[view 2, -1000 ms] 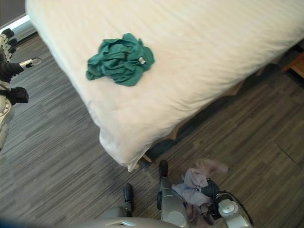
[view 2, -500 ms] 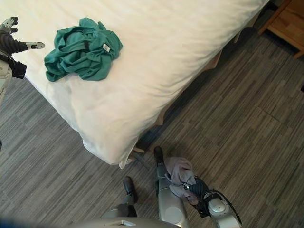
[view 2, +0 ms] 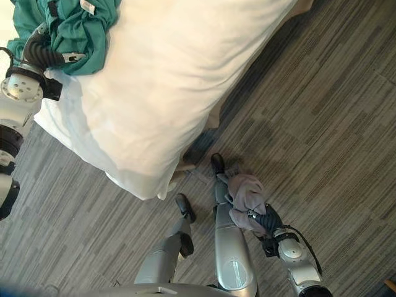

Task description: Pick up bed clothes into laundry basket.

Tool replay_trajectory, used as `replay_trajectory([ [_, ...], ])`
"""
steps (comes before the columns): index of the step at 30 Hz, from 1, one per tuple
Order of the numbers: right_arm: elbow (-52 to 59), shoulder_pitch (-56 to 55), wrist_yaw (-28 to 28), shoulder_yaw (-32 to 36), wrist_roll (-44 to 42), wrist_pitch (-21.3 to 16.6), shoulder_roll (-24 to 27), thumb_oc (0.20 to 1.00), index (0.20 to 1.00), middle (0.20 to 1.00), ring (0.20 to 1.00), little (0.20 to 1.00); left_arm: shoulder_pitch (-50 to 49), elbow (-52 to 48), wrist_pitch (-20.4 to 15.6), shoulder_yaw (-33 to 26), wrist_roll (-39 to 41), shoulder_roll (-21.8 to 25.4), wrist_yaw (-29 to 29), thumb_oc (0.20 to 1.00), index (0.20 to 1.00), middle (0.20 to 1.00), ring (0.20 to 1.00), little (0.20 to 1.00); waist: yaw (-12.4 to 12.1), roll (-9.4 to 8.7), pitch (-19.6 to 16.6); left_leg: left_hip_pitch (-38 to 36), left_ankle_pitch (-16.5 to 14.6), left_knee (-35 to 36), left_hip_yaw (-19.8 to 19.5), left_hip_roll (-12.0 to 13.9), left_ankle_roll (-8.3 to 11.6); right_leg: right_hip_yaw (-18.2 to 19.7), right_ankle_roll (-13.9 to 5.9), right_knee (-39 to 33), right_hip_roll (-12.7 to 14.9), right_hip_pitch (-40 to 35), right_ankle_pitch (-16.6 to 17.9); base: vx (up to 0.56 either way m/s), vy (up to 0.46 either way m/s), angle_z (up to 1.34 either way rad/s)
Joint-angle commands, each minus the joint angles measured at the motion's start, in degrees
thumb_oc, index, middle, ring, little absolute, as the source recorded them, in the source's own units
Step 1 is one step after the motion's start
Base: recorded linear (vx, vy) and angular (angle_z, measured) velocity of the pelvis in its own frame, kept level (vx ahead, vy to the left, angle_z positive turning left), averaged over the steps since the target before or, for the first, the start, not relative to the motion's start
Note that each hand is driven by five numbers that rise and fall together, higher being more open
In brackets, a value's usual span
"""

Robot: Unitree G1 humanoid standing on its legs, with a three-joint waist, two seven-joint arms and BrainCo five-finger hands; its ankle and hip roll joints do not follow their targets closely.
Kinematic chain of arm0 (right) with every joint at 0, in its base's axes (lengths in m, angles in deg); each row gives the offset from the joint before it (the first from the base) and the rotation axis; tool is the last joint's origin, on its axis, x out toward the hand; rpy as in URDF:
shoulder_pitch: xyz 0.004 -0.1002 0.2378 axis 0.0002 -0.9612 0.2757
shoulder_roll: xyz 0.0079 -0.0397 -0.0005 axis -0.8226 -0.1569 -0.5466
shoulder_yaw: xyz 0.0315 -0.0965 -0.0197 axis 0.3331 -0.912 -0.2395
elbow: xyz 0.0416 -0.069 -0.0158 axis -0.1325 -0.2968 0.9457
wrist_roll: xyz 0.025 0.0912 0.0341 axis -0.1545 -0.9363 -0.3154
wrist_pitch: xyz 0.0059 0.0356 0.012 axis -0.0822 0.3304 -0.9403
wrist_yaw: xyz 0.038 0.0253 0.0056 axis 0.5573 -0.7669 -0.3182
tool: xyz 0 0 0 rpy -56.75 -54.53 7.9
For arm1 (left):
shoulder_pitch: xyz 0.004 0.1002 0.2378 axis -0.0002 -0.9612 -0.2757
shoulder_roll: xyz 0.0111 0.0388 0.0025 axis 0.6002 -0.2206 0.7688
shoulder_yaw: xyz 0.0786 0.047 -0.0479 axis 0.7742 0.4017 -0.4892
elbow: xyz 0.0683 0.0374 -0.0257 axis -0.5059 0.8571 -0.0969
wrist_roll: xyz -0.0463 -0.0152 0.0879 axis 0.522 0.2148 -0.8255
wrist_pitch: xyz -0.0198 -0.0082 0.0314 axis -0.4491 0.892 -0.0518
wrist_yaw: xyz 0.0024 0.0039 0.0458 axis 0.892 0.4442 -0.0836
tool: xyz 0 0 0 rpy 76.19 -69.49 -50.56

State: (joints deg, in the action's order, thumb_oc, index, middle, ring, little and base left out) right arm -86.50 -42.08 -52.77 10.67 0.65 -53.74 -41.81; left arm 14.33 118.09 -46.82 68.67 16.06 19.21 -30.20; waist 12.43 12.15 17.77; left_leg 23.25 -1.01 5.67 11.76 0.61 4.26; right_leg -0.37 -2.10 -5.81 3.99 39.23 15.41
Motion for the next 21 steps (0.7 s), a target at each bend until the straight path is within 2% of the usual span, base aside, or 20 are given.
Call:
replay_trajectory([
  [1, 3.2, -0.3, 1.3, -0.1, -2.0, -3.1, 0.4, 0.2, 0.2, 0.2, 0.2, 0.2, 4.5, 4.1, -0.1, 3.0, -6.8, -0.4, 1.9, 0.395, 0.395, 0.395, 0.395, 0.395, 3.1, 0.23, 1.4, 3.0, 6.9, -0.7, -5.3, 3.2, 3.24, 5.1, -6.87, 1.4, 1.6, -4.6, -2.6, 0.0, 0.0, 0.0],
  [2, 3.2, -0.3, 1.3, -0.1, -2.0, -3.1, 0.4, 0.2, 0.2, 0.2, 0.2, 0.2, 4.6, 4.1, -0.1, 3.1, -6.8, -0.4, 1.9, 0.395, 0.395, 0.395, 0.395, 0.395, 3.1, 0.22, 1.4, 3.0, 6.9, -0.7, -5.3, 3.2, 3.24, 5.1, -6.87, 1.4, 1.6, -4.6, -2.6, 0.0, 0.0, 0.0],
  [3, 2.6, 0.1, 1.6, -0.2, -2.2, -3.1, 0.3, 0.2, 0.2, 0.2, 0.2, 0.2, 4.6, 4.2, 0.0, 3.4, -7.7, -1.0, 2.0, 0.2, 0.2, 0.2, 0.2, 0.2, 3.1, 0.18, 1.4, 2.9, 7.0, -0.7, -5.3, 3.2, 3.23, 5.1, -6.88, 1.4, 1.6, -4.6, -2.6, 0.0, 0.0, 0.0],
  [8, 1.6, 0.5, 1.6, -0.6, -2.6, -3.0, 0.0, 0.2, 0.2, 0.2, 0.2, 0.2, 0.5, -0.5, -0.7, 2.2, -7.4, -1.8, 2.1, 0.2, 0.2, 0.2, 0.2, 0.2, 2.6, -0.06, 1.1, 1.8, 7.0, -0.7, -5.9, 3.3, 3.0, 5.2, -6.78, 1.4, 1.5, -5.8, -2.6, 0.0, 0.0, 0.0],
  [10, 0.3, 0.9, 1.7, -0.7, -1.9, -3.0, -0.4, 0.2, 0.2, 0.2, 0.2, 0.2, -10.2, -8.8, -2.9, -4.7, -0.1, -3.6, 1.5, 0.2, 0.2, 0.2, 0.2, 0.2, 1.7, -0.25, 0.6, -0.4, 6.9, -0.7, -6.6, 3.1, 2.92, 4.5, -6.59, 1.5, 1.8, -8.7, -3.1, -0.01, -0.015, -0.06],
  [12, -0.6, 0.8, 2.0, 0.0, -1.6, -2.9, -0.9, 0.2, 0.2, 0.2, 0.2, 0.2, -17.3, -12.5, -3.8, -9.4, 3.9, -5.6, 1.4, 0.2, 0.2, 0.2, 0.2, 0.2, 0.9, -0.51, -0.1, -2.1, 6.7, -0.7, -7.1, 3.0, 2.85, 4.0, -6.51, 1.6, 2.0, -10.7, -3.6, 0.0, -0.002, 0.02],
  [13, -0.6, 0.7, 2.0, -0.1, -1.6, -2.9, -0.8, 0.2, 0.2, 0.2, 0.2, 0.2, -17.5, -12.6, -3.8, -9.5, 3.9, -5.6, 1.4, 0.2, 0.2, 0.2, 0.2, 0.2, 1.0, -0.47, 0.0, -2.2, 6.7, -0.7, -7.1, 3.0, 2.85, 3.9, -6.51, 1.6, 2.0, -10.8, -3.6, 0.03, -0.003, 0.09],
  [14, -1.3, 0.5, 2.2, 1.2, -1.9, -2.9, -1.5, 0.2, 0.2, 0.2, 0.2, 0.2, -24.7, -16.5, -4.5, -14.2, 7.1, -7.2, 1.3, 0.2, 0.2, 0.2, 0.2, 0.2, 0.1, -0.8, -0.6, -3.8, 6.6, -0.7, -7.7, 2.9, 2.8, 3.5, -6.35, 1.6, 2.3, -12.8, -4.1, 0.05, 0.002, 0.14],
  [17, -2.2, -0.1, 2.3, 4.9, -2.8, -3.0, -2.6, 0.2, 0.2, 0.2, 0.2, 0.2, -40.5, -25.4, -5.4, -23.3, 11.1, -10.2, 1.6, 0.2, 0.2, 0.2, 0.2, 0.2, -1.7, -1.68, -3.0, -7.8, 6.1, -0.7, -8.5, 2.8, 2.48, 2.5, -6.08, 1.6, 2.6, -17.2, -5.1, 0.1, 0.024, 0.16],
  [18, -2.2, -0.1, 2.3, 4.8, -2.8, -3.0, -2.6, 0.2, 0.2, 0.2, 0.2, 0.2, -40.5, -25.5, -5.4, -23.3, 11.1, -10.2, 1.6, 0.2, 0.2, 0.2, 0.2, 0.2, -1.7, -1.68, -3.0, -7.7, 6.1, -0.7, -8.5, 2.8, 2.47, 2.5, -6.08, 1.6, 2.7, -17.2, -5.1, 0.13, 0.05, 0.16],
  [19, -1.2, -0.8, 2.2, 7.8, -3.8, -3.1, -3.1, 0.2, 0.2, 0.2, 0.2, 0.2, -48.8, -29.6, -5.8, -28.3, 13.6, -13.1, 2.2, 0.2, 0.2, 0.2, 0.2, 0.2, -3.0, -2.2, -4.6, -10.6, 5.5, -0.7, -8.7, 3.1, 2.31, 2.1, -5.89, 1.7, 2.6, -20.0, -6.1, 0.15, 0.054, 0.11],
  [21, 0.6, -1.3, 1.9, 11.1, -5.9, -3.4, -3.2, 0.2, 0.2, 0.2, 0.2, 0.2, -57.3, -34.4, -6.0, -33.0, 15.5, -16.6, 2.6, 0.2, 0.2, 0.2, 0.2, 0.2, -4.0, -3.28, -6.9, -13.0, 5.2, -0.7, -9.2, 3.3, 2.08, 1.7, -5.76, 1.7, 2.6, -22.4, -6.8, 0.16, 0.047, 0.07],
])
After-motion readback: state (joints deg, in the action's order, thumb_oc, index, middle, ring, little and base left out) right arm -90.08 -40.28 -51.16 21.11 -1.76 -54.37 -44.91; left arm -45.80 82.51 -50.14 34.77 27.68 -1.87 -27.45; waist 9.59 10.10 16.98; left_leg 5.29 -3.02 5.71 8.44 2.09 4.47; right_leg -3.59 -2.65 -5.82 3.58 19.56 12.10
